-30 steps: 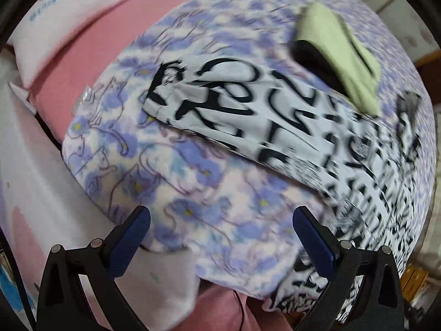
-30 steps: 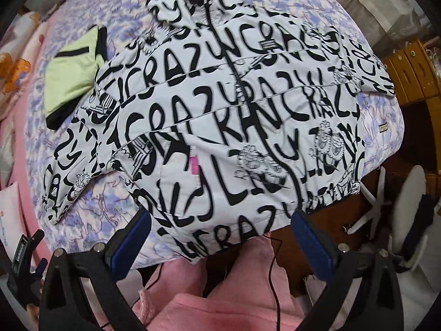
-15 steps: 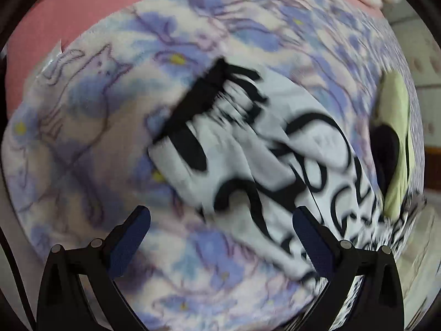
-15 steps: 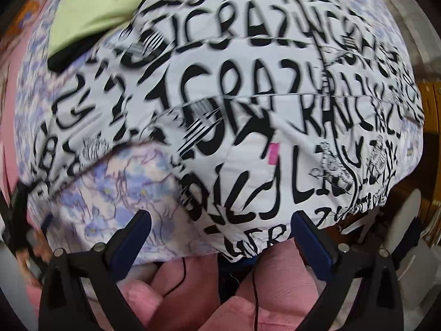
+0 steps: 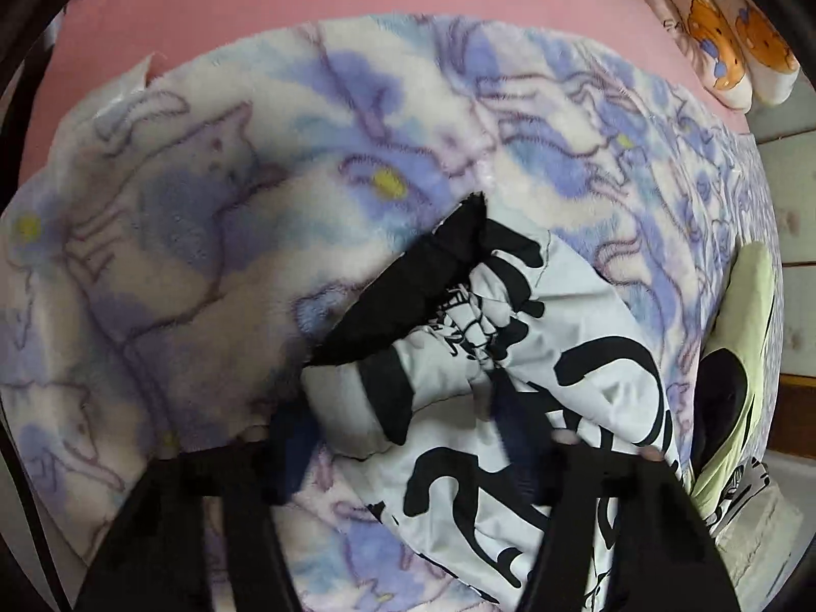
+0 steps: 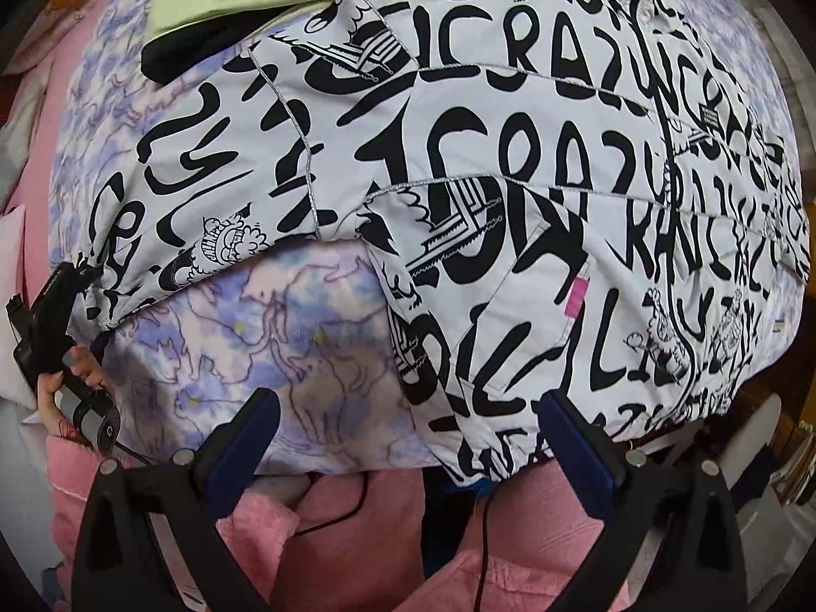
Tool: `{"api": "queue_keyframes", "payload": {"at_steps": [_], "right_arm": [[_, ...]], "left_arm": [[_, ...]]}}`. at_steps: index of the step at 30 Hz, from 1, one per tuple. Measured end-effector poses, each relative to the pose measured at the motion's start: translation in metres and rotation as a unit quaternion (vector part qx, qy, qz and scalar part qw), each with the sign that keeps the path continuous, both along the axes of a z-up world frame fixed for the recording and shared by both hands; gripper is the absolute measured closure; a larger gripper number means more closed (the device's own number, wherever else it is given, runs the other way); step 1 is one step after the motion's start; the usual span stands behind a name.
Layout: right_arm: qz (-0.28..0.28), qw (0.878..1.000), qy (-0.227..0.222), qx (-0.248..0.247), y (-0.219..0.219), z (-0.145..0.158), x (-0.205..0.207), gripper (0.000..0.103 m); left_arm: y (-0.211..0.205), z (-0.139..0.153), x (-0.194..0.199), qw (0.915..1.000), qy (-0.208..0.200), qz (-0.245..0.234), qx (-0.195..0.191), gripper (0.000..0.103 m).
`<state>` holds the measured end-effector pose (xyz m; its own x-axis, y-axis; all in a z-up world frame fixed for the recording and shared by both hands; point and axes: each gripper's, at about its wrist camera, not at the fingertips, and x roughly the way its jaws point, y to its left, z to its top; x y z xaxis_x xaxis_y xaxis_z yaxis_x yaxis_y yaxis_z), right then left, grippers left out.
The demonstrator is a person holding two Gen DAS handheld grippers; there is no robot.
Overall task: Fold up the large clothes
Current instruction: 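Grasp the jacket sleeve cuff with the left gripper and lift it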
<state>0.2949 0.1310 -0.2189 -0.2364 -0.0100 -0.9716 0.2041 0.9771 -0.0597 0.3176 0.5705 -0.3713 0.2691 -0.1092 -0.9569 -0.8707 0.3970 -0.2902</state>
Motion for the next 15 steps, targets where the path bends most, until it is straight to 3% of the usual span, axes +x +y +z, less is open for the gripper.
{"api": "queue_keyframes", "payload": {"at_steps": [2, 4, 8, 15], "right_arm": [[-0.001, 1.0, -0.004, 0.006, -0.004, -0.001, -0.002, 0.002], [-0.004, 1.0, -0.007, 0.013, -0.011, 0.0, -0.005, 0.002], [-0.018, 0.999, -0.013, 0.033, -0.03, -0.001, -0.013, 0.002], [-0.02, 0.995, -0.054, 0.083, -0.087, 0.003, -0.025, 0.002]], "left_arm": [[-0.002, 0.003, -0.002, 0.9995, -0.027, 0.008, -0.012, 0.077], [-0.007, 0.007, -0.001, 0.9986, -0.044, 0.021, -0.02, 0.085], [-0.019, 0.031, 0.005, 0.9969, -0.073, 0.029, -0.003, 0.089], [-0.066, 0.125, 0.005, 0.9845, -0.166, 0.005, 0.055, 0.089]]}}
